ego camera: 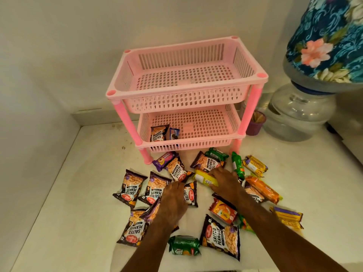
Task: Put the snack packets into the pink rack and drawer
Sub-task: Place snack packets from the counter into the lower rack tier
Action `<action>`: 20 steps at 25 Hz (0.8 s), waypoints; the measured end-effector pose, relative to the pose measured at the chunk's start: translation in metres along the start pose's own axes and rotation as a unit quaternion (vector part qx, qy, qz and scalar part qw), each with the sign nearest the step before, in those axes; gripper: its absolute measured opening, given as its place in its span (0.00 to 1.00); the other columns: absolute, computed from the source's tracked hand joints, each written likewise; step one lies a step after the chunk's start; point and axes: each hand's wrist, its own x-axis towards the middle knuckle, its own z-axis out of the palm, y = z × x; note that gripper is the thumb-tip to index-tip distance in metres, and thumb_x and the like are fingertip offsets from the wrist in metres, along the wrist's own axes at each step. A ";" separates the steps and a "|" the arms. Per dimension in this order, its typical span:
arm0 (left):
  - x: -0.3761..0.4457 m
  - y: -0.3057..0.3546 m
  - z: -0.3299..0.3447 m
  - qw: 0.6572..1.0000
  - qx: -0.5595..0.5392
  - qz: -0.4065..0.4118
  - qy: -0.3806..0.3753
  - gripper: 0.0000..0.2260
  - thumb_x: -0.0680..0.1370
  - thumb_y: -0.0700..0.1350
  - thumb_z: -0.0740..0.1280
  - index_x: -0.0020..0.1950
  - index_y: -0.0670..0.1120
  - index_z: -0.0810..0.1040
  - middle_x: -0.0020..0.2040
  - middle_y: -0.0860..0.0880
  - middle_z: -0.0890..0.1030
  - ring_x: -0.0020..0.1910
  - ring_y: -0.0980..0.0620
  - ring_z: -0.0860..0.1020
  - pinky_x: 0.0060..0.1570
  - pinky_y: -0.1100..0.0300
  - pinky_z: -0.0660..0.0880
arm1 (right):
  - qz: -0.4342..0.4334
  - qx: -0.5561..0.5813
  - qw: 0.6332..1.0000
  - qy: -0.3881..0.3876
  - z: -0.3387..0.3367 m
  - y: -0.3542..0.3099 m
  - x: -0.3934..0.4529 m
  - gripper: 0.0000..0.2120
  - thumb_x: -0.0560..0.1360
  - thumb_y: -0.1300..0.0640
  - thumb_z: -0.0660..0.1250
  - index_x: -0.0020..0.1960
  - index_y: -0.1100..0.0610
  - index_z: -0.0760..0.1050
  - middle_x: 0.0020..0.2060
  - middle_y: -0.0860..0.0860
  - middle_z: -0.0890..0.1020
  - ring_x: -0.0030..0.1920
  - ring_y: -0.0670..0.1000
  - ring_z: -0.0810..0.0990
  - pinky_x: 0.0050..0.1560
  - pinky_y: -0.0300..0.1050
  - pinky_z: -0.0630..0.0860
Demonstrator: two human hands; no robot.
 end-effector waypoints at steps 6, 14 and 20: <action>-0.005 -0.001 0.007 0.998 0.051 0.028 0.016 0.25 0.76 0.44 0.70 0.73 0.48 0.71 0.69 0.50 0.76 0.68 0.49 0.72 0.71 0.56 0.63 | 0.009 -0.030 0.999 0.010 0.004 -0.008 -0.003 0.23 0.76 0.44 0.68 0.68 0.49 0.70 0.63 0.48 0.75 0.65 0.51 0.73 0.66 0.55 0.61; -0.008 0.005 -0.019 0.989 -0.039 0.024 0.138 0.21 0.71 0.48 0.76 0.63 0.49 0.79 0.57 0.51 0.83 0.58 0.46 0.79 0.60 0.53 0.68 | 0.048 0.156 0.986 0.044 -0.002 -0.005 -0.007 0.17 0.73 0.47 0.72 0.61 0.47 0.77 0.56 0.45 0.78 0.55 0.47 0.78 0.62 0.52 0.70; 0.009 0.021 -0.074 0.967 -0.160 -0.052 0.193 0.20 0.73 0.62 0.70 0.61 0.55 0.78 0.53 0.56 0.84 0.52 0.52 0.82 0.60 0.47 0.74 | 0.083 0.423 0.900 0.062 -0.036 0.006 -0.012 0.12 0.74 0.53 0.76 0.55 0.46 0.79 0.48 0.41 0.83 0.45 0.33 0.81 0.37 0.28 0.76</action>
